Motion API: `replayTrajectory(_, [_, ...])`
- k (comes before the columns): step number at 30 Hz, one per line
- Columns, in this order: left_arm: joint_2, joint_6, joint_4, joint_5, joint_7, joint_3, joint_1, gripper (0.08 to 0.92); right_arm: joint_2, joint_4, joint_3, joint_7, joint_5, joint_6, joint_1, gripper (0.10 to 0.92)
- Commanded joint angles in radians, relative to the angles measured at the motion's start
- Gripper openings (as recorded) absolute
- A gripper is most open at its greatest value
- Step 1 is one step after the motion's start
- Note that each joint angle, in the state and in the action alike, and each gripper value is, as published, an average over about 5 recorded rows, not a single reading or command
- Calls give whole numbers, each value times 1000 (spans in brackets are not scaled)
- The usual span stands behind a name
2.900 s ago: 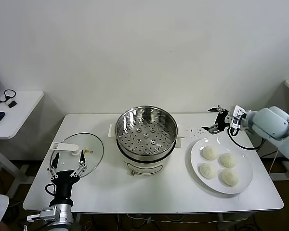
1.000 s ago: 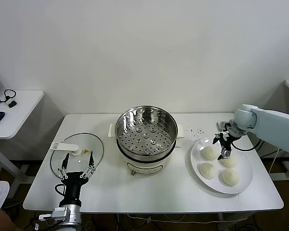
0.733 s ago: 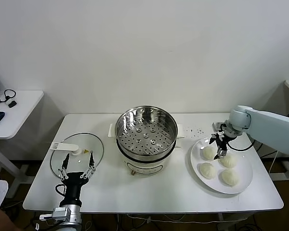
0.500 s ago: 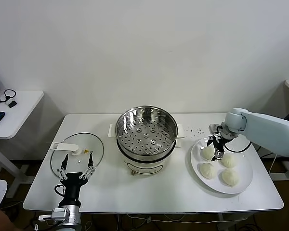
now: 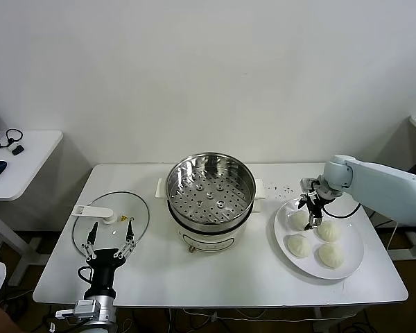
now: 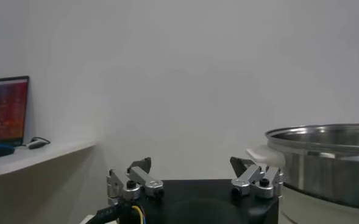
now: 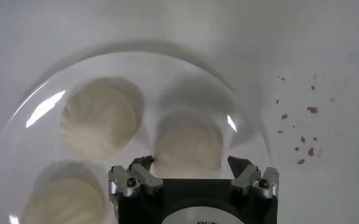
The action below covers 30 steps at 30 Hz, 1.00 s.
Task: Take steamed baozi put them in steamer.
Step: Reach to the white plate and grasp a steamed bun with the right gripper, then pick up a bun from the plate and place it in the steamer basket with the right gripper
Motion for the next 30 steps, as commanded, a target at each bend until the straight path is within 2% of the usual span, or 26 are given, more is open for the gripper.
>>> replayTrajectory(1, [-1,1,2,3,0,-2,-1,823,4,-10,3,-2,-1,1,-6,823])
replayTrajectory(6, [-2,1,5,4,-1,-3,-3,823,2,-11,4,-6,0,0,-5,816])
replayTrajectory(15, [-3,-2,9,11,-1,-1,-5,823,-4,2,-2,-8,7,1,8,687])
replayTrajectory(30, [-3,-7,11,20,-3,-4,-5,823,-55,117,-72,-4,42,-4,113,662])
